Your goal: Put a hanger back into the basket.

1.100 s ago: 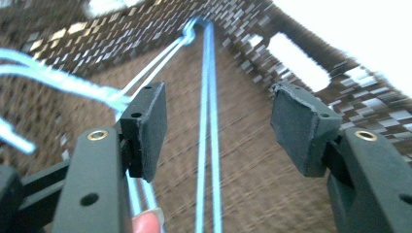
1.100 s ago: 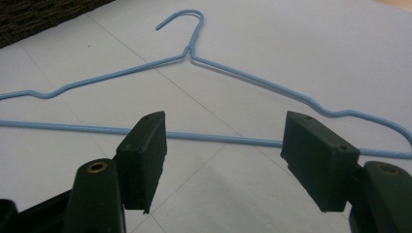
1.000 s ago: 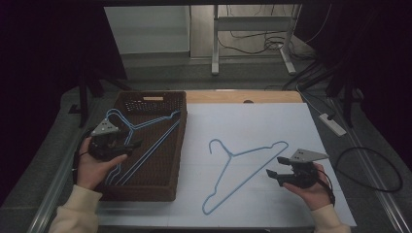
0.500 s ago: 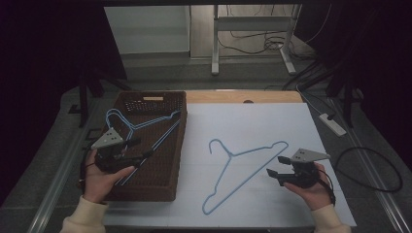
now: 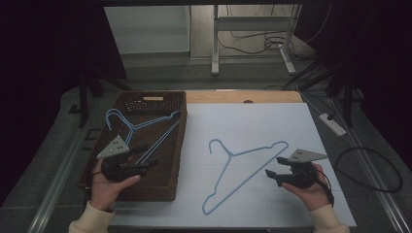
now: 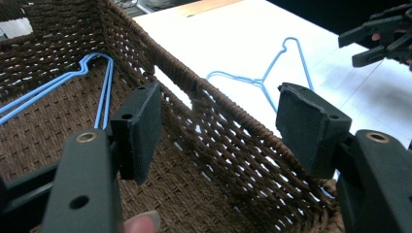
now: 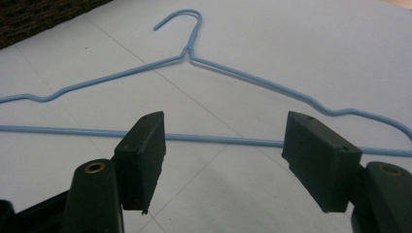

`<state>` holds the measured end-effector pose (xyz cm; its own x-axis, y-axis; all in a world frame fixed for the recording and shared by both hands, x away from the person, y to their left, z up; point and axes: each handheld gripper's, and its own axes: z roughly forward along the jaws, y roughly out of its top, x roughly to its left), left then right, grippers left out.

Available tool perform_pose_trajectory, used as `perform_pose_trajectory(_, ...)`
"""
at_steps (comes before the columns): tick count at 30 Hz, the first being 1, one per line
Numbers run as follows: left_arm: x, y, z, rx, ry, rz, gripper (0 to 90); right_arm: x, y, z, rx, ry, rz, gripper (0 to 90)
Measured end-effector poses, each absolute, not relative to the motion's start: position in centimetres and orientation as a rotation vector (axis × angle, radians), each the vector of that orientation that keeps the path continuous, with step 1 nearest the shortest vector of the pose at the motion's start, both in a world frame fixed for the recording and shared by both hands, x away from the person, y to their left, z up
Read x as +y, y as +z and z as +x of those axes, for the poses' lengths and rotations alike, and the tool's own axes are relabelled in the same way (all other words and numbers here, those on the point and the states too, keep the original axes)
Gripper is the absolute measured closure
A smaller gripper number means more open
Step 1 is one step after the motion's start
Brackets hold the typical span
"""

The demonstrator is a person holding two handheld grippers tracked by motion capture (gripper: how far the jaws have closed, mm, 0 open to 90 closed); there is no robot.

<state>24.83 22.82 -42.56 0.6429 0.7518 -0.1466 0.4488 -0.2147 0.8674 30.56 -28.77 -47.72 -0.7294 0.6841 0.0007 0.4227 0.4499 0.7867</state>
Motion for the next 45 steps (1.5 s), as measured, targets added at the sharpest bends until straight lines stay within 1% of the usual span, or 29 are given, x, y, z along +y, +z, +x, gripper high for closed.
perform_pose_trajectory(12, 22.3, -42.8, 24.6, 0.937, 0.351, 1.856, 34.0, -28.5, -47.7, 30.5, 2.390, 1.146, 0.983, 33.0)
perform_pose_trajectory(28, 21.7, -43.4, 24.2, 0.932, 0.360, 1.877, 33.4, -28.2, -47.2, 30.5, 2.382, 1.153, 0.978, 33.2)
perform_pose_trajectory(37, 21.5, -43.4, 24.2, 0.917, 0.360, 1.885, 33.2, -26.0, -46.4, 31.8, 2.419, 1.122, 0.967, 33.4)
perform_pose_trajectory(45, 21.4, -43.5, 24.2, 0.908, 0.364, 1.892, 33.1, -23.2, -46.5, 33.7, 2.487, 1.052, 0.988, 32.7)
